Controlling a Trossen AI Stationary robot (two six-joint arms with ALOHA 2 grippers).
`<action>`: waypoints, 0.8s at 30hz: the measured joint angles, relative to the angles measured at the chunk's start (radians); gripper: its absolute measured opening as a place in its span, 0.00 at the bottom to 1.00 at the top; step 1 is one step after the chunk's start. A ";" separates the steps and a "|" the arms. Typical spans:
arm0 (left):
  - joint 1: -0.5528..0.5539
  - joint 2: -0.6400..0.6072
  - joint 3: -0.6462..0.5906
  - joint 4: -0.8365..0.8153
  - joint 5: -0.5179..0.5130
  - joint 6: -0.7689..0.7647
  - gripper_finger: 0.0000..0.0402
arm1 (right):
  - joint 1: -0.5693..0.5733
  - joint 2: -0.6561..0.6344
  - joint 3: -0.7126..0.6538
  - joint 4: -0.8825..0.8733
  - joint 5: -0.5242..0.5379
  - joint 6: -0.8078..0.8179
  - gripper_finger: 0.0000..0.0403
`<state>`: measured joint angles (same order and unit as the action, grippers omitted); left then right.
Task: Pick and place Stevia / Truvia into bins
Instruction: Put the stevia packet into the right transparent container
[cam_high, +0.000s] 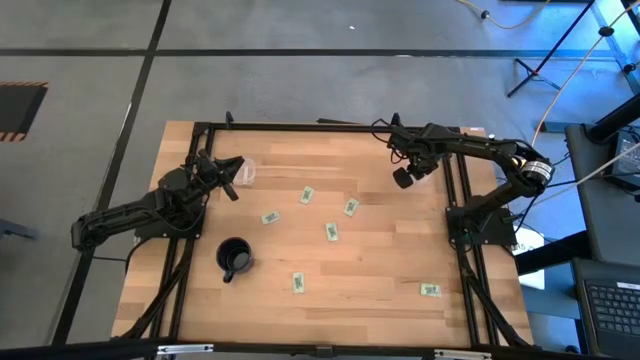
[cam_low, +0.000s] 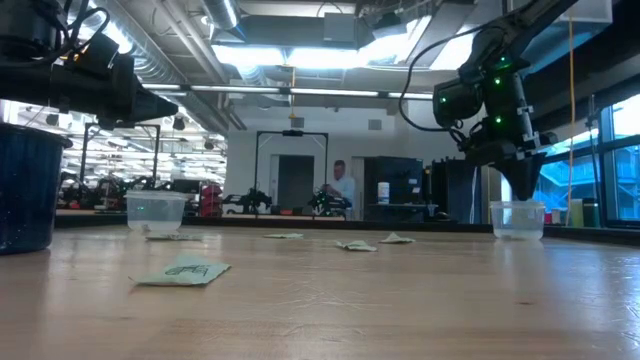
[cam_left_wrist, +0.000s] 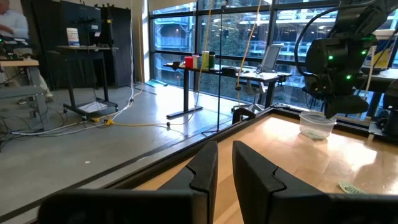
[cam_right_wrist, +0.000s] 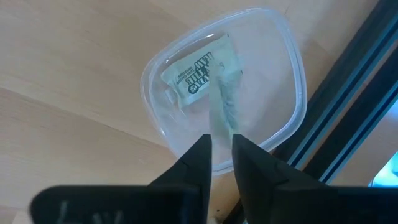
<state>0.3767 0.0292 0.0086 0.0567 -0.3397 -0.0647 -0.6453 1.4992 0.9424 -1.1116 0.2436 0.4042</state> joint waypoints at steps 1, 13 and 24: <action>0.000 0.000 0.000 0.000 0.000 0.000 0.11 | 0.000 0.000 0.000 0.000 0.000 0.002 0.19; 0.000 0.000 0.000 0.000 0.000 0.000 0.11 | 0.077 -0.106 0.040 -0.056 0.002 -0.009 0.25; 0.000 0.000 0.000 0.000 0.000 0.000 0.11 | 0.354 -0.300 0.044 -0.088 -0.285 0.157 0.25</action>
<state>0.3767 0.0289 0.0086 0.0570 -0.3401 -0.0650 -0.2915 1.1994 0.9867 -1.1994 -0.0419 0.5616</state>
